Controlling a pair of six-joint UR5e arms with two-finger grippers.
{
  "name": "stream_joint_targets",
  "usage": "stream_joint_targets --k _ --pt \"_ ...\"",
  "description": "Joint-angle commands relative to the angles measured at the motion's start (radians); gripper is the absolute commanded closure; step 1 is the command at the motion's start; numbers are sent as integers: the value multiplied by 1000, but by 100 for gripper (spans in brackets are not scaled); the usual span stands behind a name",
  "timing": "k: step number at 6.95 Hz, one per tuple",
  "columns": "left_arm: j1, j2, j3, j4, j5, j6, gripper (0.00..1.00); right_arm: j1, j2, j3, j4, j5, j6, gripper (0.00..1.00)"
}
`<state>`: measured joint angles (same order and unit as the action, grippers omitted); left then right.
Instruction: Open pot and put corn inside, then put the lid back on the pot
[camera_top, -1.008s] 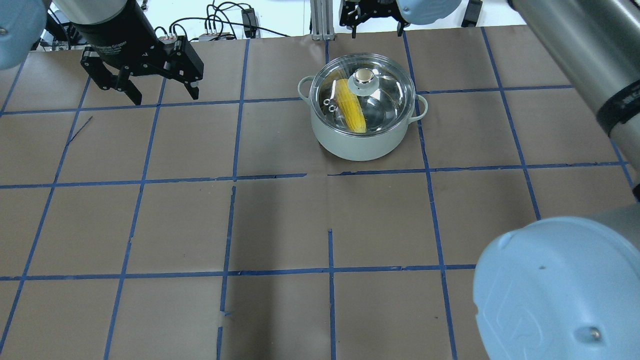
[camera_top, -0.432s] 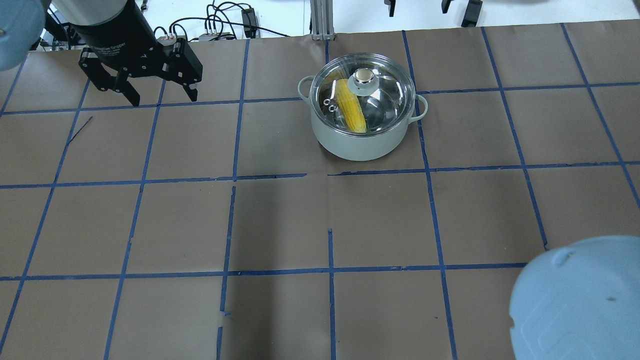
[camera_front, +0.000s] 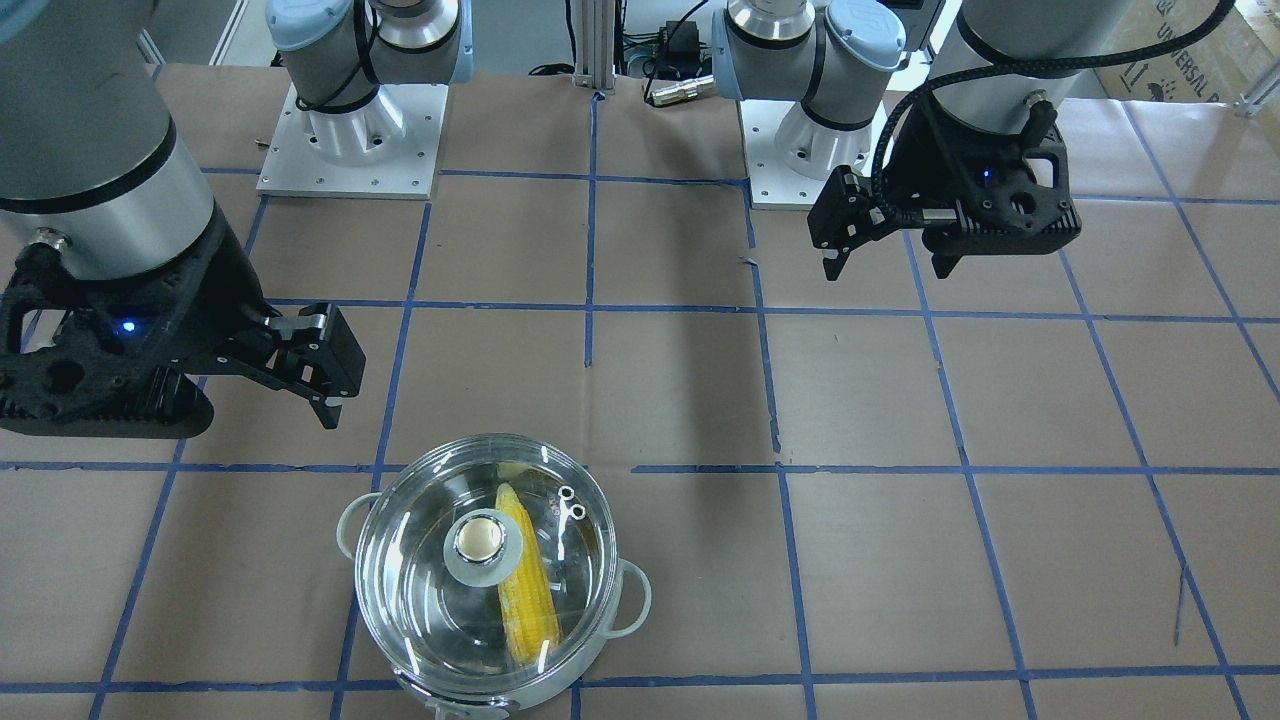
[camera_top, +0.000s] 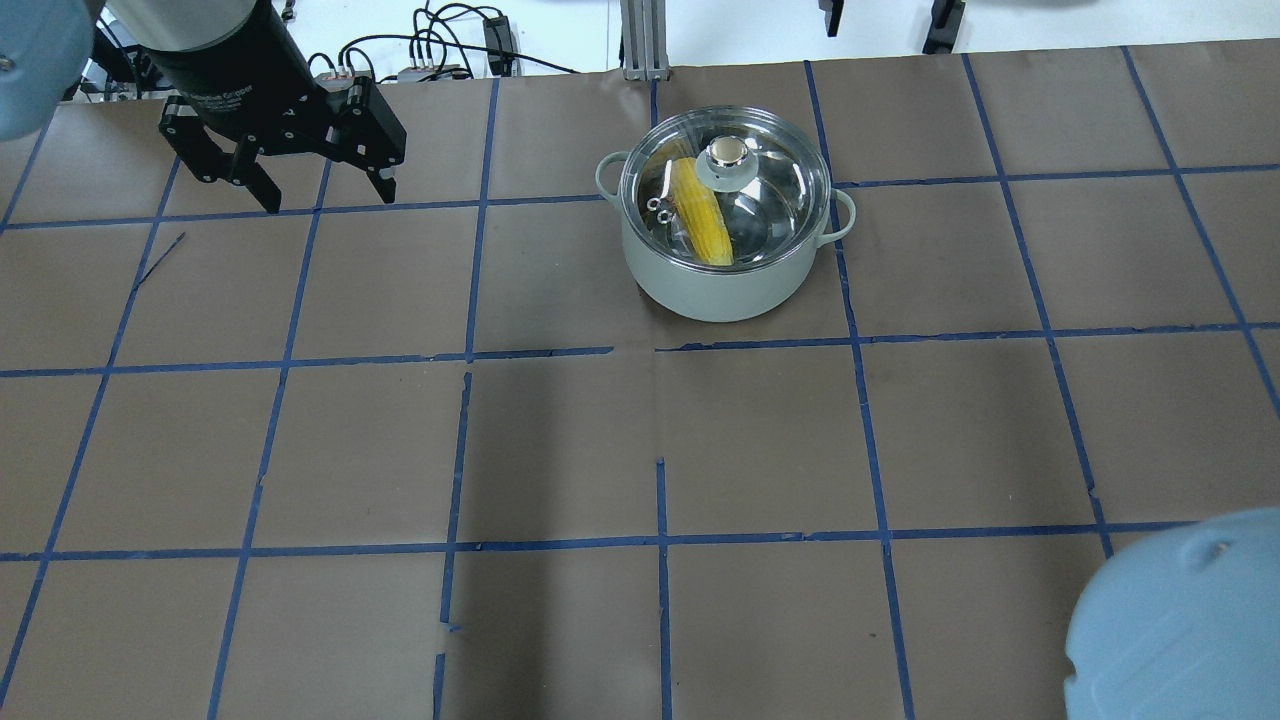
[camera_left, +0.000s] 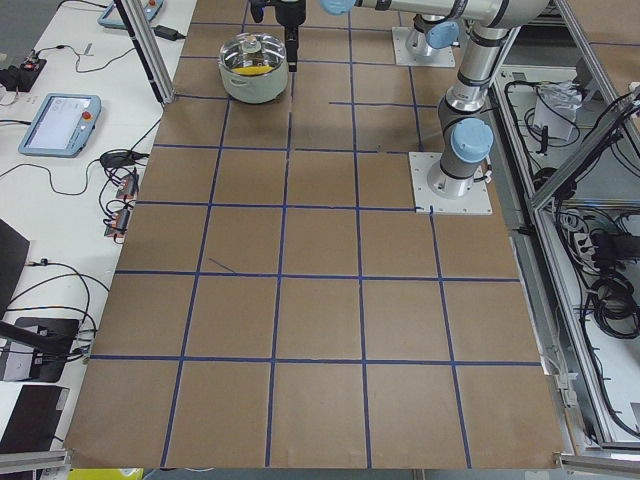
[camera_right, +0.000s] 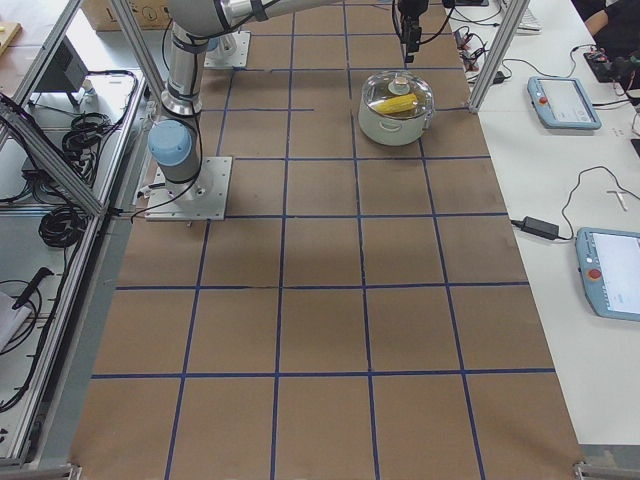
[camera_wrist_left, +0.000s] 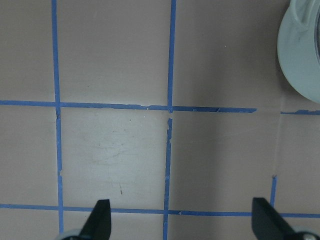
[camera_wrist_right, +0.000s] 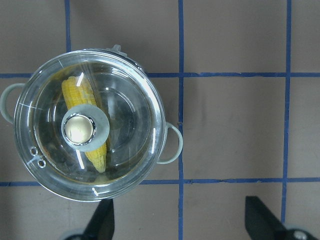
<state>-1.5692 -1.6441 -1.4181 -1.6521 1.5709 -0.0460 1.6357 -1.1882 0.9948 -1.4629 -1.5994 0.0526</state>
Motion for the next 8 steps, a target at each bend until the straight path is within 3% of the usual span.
stream_joint_targets --k 1,3,6,8 --pt "0 1 -2 0 -2 2 0 -4 -56 68 3 4 -8 9" --pt "0 1 -2 0 -2 0 0 -7 -183 224 -5 3 -8 9" --pt "0 1 -2 0 -3 0 0 -30 -327 373 -2 3 -10 9" --pt "0 -2 -4 2 -2 0 0 -30 -456 542 -55 -2 -8 9"
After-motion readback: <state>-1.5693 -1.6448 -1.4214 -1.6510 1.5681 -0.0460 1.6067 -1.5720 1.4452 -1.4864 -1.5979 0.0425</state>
